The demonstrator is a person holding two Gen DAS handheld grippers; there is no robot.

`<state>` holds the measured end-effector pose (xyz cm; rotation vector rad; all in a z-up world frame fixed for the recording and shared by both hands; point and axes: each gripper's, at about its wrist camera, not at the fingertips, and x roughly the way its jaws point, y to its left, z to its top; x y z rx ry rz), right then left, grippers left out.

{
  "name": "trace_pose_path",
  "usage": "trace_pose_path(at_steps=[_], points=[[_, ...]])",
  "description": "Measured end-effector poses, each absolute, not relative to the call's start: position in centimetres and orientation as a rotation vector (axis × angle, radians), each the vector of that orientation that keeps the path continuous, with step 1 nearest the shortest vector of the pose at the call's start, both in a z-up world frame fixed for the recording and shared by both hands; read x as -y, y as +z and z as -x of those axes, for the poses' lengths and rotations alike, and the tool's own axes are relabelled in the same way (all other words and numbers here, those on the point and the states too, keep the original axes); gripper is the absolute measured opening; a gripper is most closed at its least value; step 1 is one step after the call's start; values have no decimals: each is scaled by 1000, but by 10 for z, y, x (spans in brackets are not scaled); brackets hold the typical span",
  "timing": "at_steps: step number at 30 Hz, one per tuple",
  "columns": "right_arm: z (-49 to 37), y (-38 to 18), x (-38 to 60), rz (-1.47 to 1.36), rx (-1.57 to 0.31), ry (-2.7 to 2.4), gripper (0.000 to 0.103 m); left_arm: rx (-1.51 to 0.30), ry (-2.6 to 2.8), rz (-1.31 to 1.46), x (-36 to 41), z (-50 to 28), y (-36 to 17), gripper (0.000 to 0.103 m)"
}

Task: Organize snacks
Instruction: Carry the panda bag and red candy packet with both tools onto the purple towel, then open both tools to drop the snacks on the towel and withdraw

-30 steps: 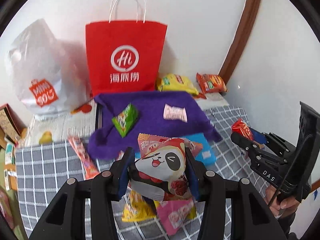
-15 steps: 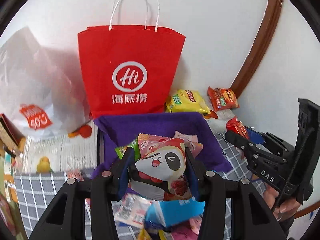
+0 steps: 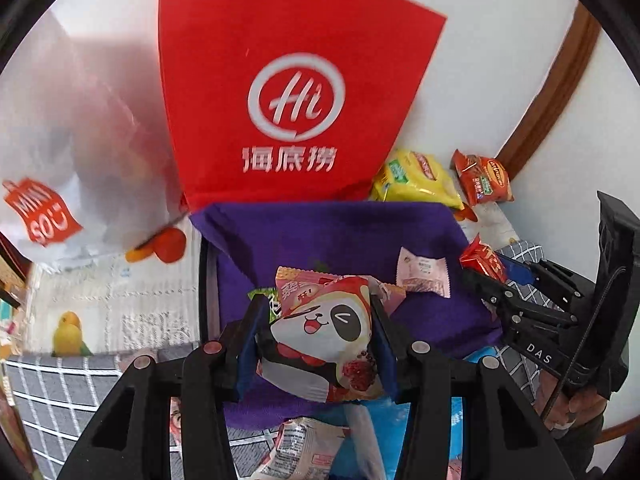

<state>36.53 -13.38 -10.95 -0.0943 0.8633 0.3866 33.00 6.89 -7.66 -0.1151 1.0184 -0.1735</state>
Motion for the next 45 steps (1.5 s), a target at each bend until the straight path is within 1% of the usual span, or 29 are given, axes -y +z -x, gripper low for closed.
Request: trace_pose_path(at_steps=[11,30,45], points=[[-368,-129,155,8,-865,369,41,-1061,-179,109,-69,-337,-93,46],[-369,-148,151,61,-906,331,41,-1131,-171,83,-60,-343,-110,46],[-368,-151,146,93,-917,330,42,-1157,-179,54,-51,-342,-118,47]])
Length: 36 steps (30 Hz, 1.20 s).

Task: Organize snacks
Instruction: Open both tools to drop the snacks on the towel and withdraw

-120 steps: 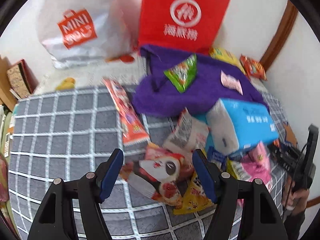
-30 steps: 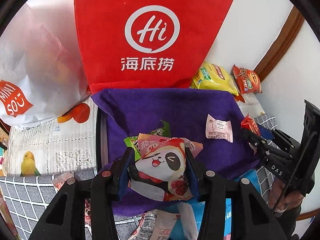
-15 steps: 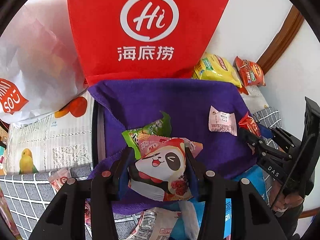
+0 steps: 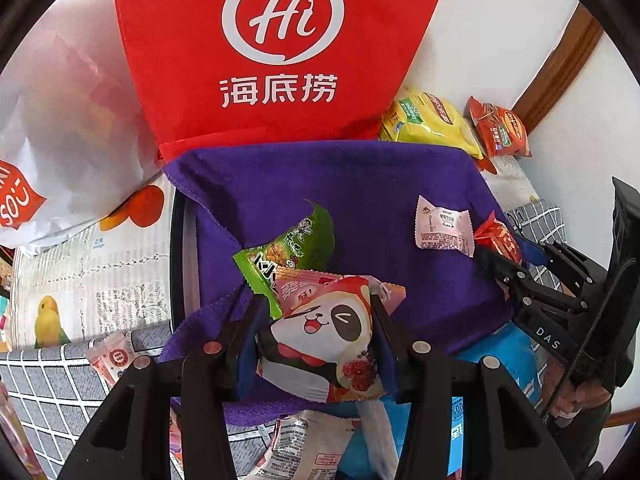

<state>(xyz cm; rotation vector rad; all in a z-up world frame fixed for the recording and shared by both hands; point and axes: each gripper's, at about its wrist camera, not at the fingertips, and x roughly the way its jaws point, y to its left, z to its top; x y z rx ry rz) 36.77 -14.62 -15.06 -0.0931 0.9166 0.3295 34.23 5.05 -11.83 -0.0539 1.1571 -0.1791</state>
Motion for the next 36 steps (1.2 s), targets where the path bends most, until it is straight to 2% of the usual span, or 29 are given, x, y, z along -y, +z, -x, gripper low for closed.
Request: trace_pose_path(at_steps=[5,9,16,18,36], points=[[-367,-150,146,95,-919,327,42,-1157,-184,62,-51,-342,-117,47],[-366,-143,146,92,-908,317,46,-1147,-184,57,-51,-339,-110,47],[-348,-122,142,92,-871,294,57,-1113,-188,50,-46,-333,-94,62],[-340,-115,143,92,-859,286,61,-1093,-201,49,-45,-329,-86,62],[-256,-72,178,85,-840,145,64,-947,-249,49,-40,-290,-29,64]])
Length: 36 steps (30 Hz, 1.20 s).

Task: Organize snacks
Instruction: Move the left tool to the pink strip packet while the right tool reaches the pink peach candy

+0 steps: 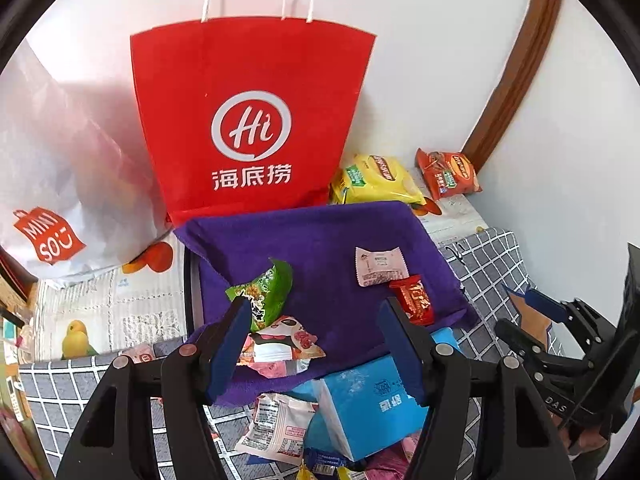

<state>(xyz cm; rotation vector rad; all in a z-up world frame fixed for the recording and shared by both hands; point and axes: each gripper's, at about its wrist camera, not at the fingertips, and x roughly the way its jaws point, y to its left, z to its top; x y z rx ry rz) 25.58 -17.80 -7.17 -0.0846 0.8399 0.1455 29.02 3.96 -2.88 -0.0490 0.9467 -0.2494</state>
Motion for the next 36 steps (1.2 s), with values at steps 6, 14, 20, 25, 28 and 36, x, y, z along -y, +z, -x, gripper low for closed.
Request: trace_pose_path(at_steps=[6,14,20,25,28,36], points=[[-223,-72,186,40,-850,163,64,-933,-259,52,-38,-283,-22,64],[-190,-103,178,-41,-890,248,64,-929,-261,46,-32,-273,-14,64],[-173,-114,155,-79,-906,323,64,-923,-268,35,-26,-265,-11,65],[-171,-122,132,-78,-923,366,64,-937,-319,37,-23,-256,-5,65],[-175,-126,121,-77,-934,389,64,-910,-309,39,-26,-251,1,68],[-190,-160,102,25,-996,283,64,-897,-298,59,-34,-249,9,70]])
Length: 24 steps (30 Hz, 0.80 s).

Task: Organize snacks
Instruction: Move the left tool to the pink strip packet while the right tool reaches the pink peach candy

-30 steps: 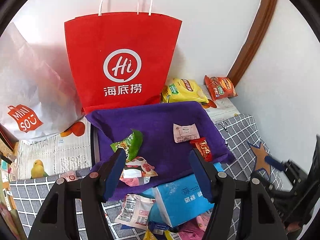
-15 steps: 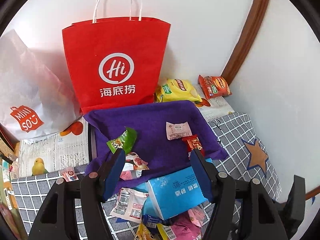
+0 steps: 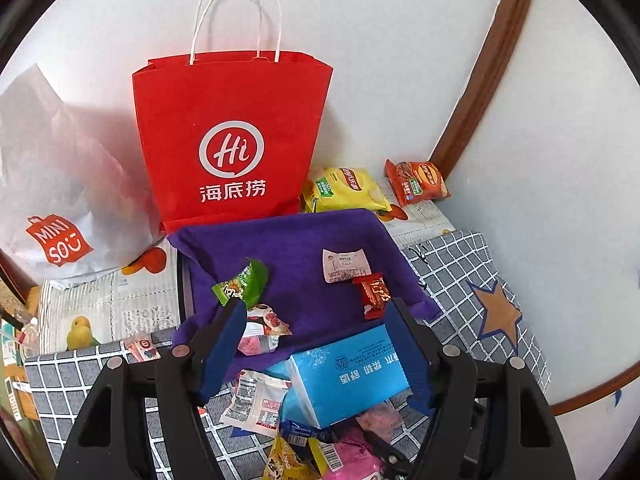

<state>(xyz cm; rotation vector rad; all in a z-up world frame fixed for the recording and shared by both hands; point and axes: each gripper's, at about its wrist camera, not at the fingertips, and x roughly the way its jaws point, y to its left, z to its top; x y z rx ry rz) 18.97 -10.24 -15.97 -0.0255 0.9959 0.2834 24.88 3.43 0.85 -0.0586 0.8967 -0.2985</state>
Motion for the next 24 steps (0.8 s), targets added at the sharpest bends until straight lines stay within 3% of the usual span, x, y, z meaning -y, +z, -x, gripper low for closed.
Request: trace_pose_path(at_steps=[8,12,20,24], points=[[-187,-177,130,-3,-1033,261,59,-891,-294,51,-33,-247,9,70],[-180,-186,137,74,-1022,250,66,-893,-279,33,-29,-246,8,70],[-167,-201,162,42,-933,261,64,-866,-231,-27,-22,-242,10,70],[-175,-200,160,40,-943,289,70,-894,-163,-32,-31,-242,3,70]])
